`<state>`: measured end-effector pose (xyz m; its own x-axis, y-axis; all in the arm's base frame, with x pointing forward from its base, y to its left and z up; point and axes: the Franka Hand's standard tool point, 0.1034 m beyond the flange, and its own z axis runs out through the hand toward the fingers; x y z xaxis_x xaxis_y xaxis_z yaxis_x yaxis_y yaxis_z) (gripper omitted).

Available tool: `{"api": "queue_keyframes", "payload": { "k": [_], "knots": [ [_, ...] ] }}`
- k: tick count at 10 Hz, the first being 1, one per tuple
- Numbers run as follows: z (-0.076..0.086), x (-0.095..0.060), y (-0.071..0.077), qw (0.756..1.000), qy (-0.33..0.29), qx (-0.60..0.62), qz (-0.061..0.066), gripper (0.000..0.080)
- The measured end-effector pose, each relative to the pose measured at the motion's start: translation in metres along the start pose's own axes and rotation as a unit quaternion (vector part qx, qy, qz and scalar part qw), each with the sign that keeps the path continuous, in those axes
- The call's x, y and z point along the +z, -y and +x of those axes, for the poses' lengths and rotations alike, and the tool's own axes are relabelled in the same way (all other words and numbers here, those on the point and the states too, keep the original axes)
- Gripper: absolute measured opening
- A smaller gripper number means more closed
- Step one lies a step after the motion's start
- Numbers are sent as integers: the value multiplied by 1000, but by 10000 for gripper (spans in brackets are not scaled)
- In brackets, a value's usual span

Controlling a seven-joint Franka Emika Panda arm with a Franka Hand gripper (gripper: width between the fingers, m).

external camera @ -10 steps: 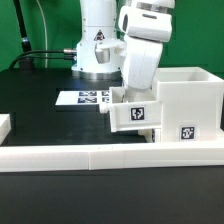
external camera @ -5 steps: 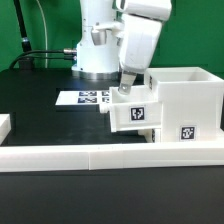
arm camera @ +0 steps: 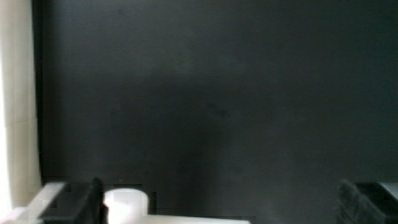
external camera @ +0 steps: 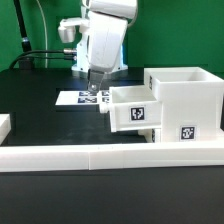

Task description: Assemble drawer

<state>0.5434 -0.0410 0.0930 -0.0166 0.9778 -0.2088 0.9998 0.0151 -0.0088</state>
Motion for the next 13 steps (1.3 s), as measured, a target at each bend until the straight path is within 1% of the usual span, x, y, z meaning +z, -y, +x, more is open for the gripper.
{"api": "queue_keyframes", "payload": {
  "k": [1, 2, 3, 5, 6, 8, 9, 13],
  "knots": [
    [-2, 1, 0, 1000, -5, -6, 1, 649],
    [-8, 4, 0, 999, -29, -18, 1, 649],
    [-13, 11, -1, 998, -59, -27, 3, 649],
    [-19, 17, -1, 995, -97, -33, 8, 649],
    [-24, 18, 1, 992, -119, -29, 9, 649],
    [-28, 23, 8, 987, -157, -23, 16, 649],
    [-28, 26, 11, 985, -171, -16, 21, 649],
    [-2, 28, 11, 984, -177, -1, 31, 649]
  ]
}}
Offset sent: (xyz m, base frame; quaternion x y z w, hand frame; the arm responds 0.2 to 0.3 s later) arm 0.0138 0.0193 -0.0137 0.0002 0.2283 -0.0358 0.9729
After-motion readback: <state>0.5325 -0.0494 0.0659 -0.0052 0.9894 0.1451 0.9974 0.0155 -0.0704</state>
